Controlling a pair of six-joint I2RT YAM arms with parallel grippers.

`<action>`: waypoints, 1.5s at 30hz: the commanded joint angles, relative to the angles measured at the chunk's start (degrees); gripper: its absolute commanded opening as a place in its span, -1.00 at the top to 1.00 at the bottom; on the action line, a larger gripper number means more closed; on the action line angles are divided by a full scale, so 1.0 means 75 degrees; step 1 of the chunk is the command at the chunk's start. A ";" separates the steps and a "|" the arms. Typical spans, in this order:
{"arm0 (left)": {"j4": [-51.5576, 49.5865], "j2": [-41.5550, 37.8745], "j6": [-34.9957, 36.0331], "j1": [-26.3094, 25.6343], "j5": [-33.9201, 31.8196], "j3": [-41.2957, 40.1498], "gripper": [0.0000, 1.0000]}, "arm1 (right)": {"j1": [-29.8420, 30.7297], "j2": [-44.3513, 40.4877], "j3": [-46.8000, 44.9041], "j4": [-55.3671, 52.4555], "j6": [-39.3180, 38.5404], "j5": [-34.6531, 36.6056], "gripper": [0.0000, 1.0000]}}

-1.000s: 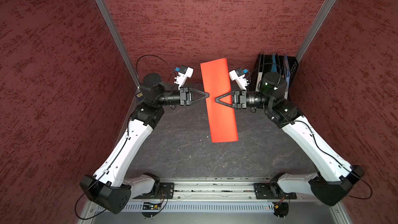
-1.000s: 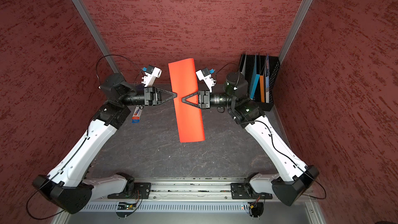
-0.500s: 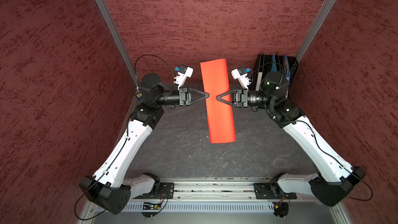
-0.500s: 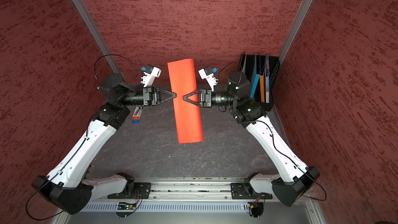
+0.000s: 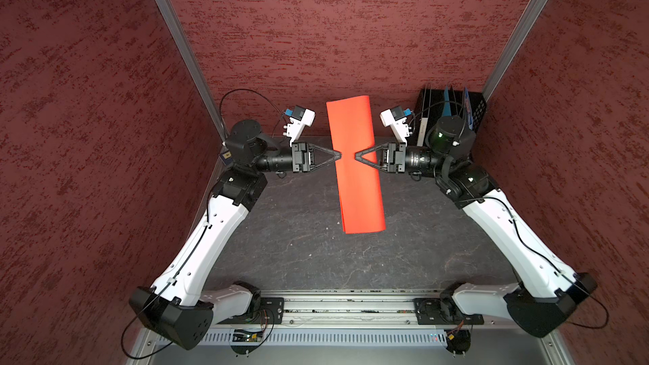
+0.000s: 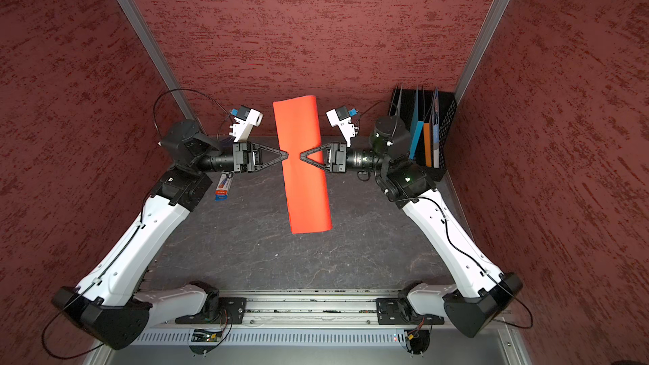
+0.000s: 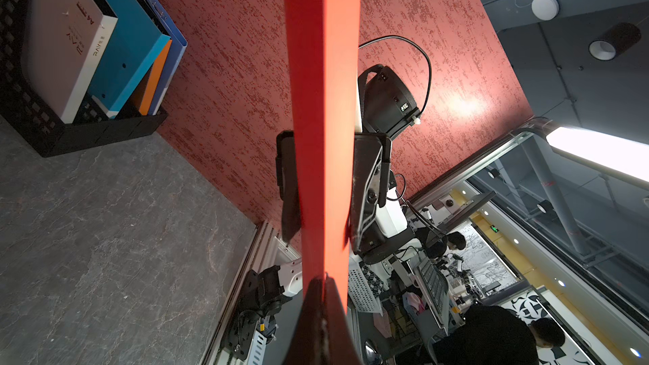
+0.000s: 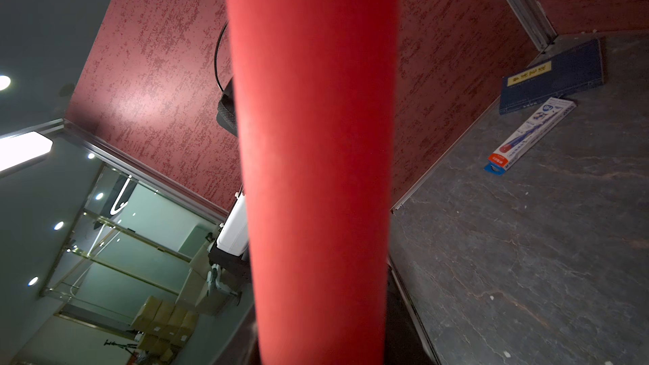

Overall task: Fold the rectangular paper in half along the long edge
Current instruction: Fold the paper.

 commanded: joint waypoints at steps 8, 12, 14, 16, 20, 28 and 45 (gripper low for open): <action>0.0151 -0.0137 0.0000 0.0050 0.0075 0.0084 1.00 | -0.0042 -0.0136 0.0142 -0.0009 -0.0092 -0.0134 0.58; 0.0179 -0.0128 -0.0008 0.0049 0.0082 0.0084 1.00 | -0.0092 -0.0184 0.0192 -0.0245 -0.0203 -0.0128 0.65; 0.0187 -0.0128 -0.0016 0.0048 0.0085 0.0088 1.00 | -0.0125 -0.0186 0.0213 -0.0312 -0.0224 -0.0155 0.69; 0.0184 -0.0132 -0.0016 0.0049 0.0086 0.0085 1.00 | -0.0148 -0.0176 0.0257 -0.0357 -0.0241 -0.0171 0.71; 0.0181 -0.0128 -0.0014 0.0049 0.0083 0.0084 1.00 | -0.0182 -0.0153 0.0413 -0.0510 -0.0316 -0.0202 0.81; 0.0187 -0.0121 -0.0010 0.0051 0.0085 0.0118 1.00 | -0.0208 -0.0181 0.0560 -0.0478 -0.0270 -0.0254 1.00; 0.0178 -0.0145 -0.0039 0.0049 0.0063 0.0108 1.00 | -0.0210 -0.0084 0.0412 -0.0064 -0.0006 -0.0290 0.34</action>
